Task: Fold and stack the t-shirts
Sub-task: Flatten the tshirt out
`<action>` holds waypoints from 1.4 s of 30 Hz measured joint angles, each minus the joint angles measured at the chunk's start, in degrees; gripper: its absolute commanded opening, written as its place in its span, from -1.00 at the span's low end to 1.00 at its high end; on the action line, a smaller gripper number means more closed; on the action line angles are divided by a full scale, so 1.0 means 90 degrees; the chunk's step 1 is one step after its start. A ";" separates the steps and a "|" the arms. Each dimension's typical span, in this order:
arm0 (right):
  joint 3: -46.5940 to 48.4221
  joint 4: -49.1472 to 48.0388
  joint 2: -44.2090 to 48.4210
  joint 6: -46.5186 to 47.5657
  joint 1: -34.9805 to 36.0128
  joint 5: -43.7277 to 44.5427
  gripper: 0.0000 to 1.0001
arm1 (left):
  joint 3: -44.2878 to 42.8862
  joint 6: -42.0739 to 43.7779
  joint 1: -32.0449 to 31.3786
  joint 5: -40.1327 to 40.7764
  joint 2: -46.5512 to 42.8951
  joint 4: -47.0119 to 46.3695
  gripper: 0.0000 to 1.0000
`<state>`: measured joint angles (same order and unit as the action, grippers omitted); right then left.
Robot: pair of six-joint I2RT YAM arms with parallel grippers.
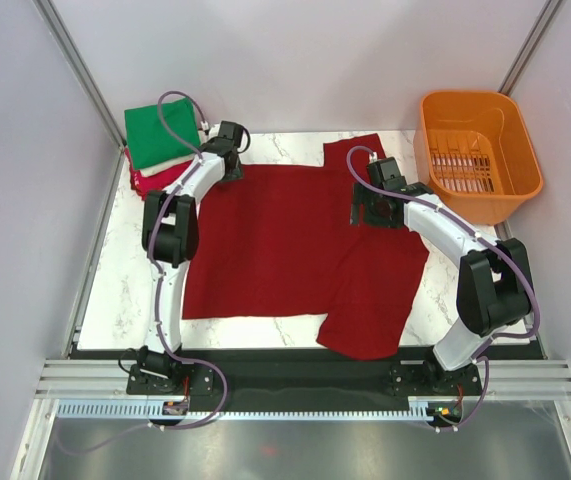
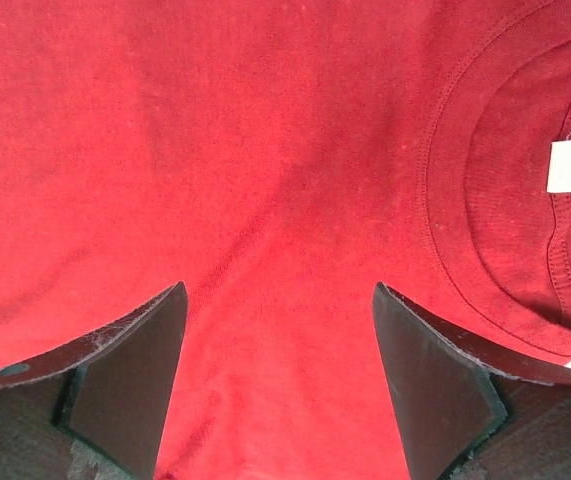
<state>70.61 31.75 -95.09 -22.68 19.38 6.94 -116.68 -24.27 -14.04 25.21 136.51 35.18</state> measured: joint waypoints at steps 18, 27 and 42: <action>0.0002 0.0000 -0.0061 0.0041 0.0000 0.0005 0.64 | 0.0049 -0.0862 0.0265 -0.0529 0.0189 0.0056 -0.39; 0.0002 0.0002 -0.0061 0.0051 0.0000 0.0051 0.64 | -0.0170 -0.0911 0.0270 -0.0534 0.0294 0.0087 0.01; 0.0002 0.0007 -0.0158 0.0056 0.0000 0.0041 0.63 | -0.0002 -0.0962 0.0284 -0.0544 0.0172 0.0078 0.23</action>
<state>70.63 31.81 -96.51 -22.17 19.38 7.31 -116.71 -32.93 -11.49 20.32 138.06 35.88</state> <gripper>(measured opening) 0.818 0.635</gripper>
